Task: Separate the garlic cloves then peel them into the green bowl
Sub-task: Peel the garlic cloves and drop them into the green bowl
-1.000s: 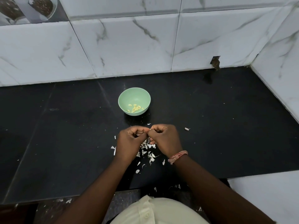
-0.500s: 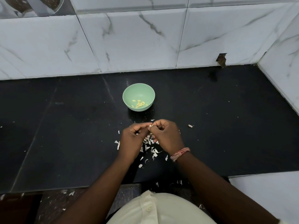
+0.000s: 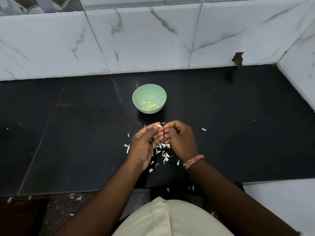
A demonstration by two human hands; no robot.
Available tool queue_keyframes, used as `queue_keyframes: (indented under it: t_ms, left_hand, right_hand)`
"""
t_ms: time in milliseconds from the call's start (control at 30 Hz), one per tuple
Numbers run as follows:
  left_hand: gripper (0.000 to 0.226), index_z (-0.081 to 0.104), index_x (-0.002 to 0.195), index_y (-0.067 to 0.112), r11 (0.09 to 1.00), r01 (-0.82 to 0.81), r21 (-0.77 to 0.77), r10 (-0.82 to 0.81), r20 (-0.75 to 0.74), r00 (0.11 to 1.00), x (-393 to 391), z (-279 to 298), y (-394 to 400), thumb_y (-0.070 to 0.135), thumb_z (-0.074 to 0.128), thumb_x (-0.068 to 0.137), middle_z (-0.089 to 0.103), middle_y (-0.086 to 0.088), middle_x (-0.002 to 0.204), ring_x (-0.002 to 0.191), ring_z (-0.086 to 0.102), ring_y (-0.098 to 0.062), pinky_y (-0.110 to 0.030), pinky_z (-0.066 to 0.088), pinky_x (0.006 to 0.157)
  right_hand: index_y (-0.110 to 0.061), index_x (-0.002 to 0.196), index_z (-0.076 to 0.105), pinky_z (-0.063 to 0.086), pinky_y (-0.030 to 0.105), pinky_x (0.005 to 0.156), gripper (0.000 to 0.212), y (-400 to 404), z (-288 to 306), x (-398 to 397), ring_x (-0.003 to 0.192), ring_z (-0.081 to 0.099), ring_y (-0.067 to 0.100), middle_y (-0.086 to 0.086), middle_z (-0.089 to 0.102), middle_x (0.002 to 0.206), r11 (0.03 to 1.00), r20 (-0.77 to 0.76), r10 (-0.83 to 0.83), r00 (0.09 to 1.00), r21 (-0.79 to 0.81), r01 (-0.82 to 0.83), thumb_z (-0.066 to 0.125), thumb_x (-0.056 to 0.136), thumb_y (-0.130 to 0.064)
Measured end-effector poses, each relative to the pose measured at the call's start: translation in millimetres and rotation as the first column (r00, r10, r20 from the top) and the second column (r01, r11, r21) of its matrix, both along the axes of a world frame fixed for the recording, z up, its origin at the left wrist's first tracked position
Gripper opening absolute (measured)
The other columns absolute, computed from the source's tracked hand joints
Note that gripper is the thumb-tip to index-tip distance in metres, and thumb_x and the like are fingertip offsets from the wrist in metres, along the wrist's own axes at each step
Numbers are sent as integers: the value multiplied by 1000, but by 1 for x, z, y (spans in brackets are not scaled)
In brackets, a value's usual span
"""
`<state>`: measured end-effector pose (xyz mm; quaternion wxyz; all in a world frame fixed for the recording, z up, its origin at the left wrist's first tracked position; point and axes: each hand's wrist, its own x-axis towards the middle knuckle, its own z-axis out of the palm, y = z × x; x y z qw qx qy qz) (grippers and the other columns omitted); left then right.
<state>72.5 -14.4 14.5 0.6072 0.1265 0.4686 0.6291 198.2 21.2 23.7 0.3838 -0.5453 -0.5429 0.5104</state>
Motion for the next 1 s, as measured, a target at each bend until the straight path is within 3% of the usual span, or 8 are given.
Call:
queue_keyframes:
  t_ms: [100, 233, 367, 500, 567, 700, 867, 1000]
  left_hand:
    - [25, 68, 117, -7, 1000, -6, 13, 6, -9, 1000, 2, -2, -2, 7, 62, 97, 74, -15, 92, 81, 70, -15, -23, 60, 78]
    - [20, 70, 114, -4, 998, -69, 4, 69, -9, 998, 5, -2, -1, 2, 62, 96, 72, -12, 85, 73, 65, -11, -18, 57, 70]
    - [17, 70, 110, -3, 995, -101, -3, 101, -15, 995, 11, 1, -1, -1, 62, 95, 73, -14, 86, 72, 66, -14, -20, 57, 66]
    - [15, 74, 105, -1, 992, -129, -13, 125, -176, 976, 13, 0, -3, -1, 68, 91, 72, -15, 85, 75, 66, -20, -25, 58, 69]
    - [17, 74, 106, 0, 990, -138, 1, 133, -285, 949, 15, 1, -4, -2, 71, 89, 72, -13, 84, 78, 68, -21, -30, 60, 76]
    - [9, 75, 97, 0, 995, -93, -19, 75, -438, 896, 17, 5, -1, -1, 71, 89, 71, -18, 82, 78, 67, -24, -37, 58, 79]
    - [12, 67, 96, -1, 994, -20, -111, -49, -586, 809, 25, -7, 0, 3, 57, 100, 67, -15, 79, 68, 62, -18, -32, 55, 66]
    - [20, 62, 87, -3, 980, -37, -194, -59, -466, 883, 35, -11, -4, -5, 48, 101, 57, -14, 66, 49, 52, -15, -28, 48, 48]
  right_hand:
    - [-22, 85, 74, 61, 38, 63, 15, -3, 2, -3, 72, 72, 12, -7, 74, 78, 995, 75, -17, 997, 103, 9, 64, 96, -19]
    - [-25, 85, 77, 63, 40, 62, 20, -6, 2, -8, 67, 73, 17, -1, 75, 74, 996, -14, -27, 1000, 86, 28, 69, 92, -9]
    - [-14, 80, 73, 58, 26, 57, 20, -7, 4, -11, 56, 68, 10, -1, 72, 62, 999, -74, -28, 997, 19, 29, 65, 92, 0]
    - [0, 84, 67, 59, 32, 56, 6, -4, 1, -8, 58, 70, 23, 10, 71, 63, 1000, -119, -7, 993, -14, 5, 64, 90, 2]
    - [-2, 84, 66, 59, 36, 58, 4, -1, -3, -6, 62, 72, 31, 13, 71, 64, 1000, -108, 5, 994, -17, -6, 65, 88, -1]
    - [-8, 83, 65, 60, 43, 65, 6, 5, -10, 2, 65, 74, 27, 7, 73, 64, 998, -66, 60, 996, -2, -60, 66, 87, -4]
    - [1, 83, 68, 59, 38, 57, 4, 10, -20, 11, 56, 68, 23, 18, 72, 72, 987, -69, 146, 987, -62, -150, 69, 87, 0]
    - [8, 85, 68, 56, 29, 47, 5, 4, -28, 17, 51, 65, 18, 18, 69, 67, 973, -105, 168, 980, -143, -182, 67, 88, 4]
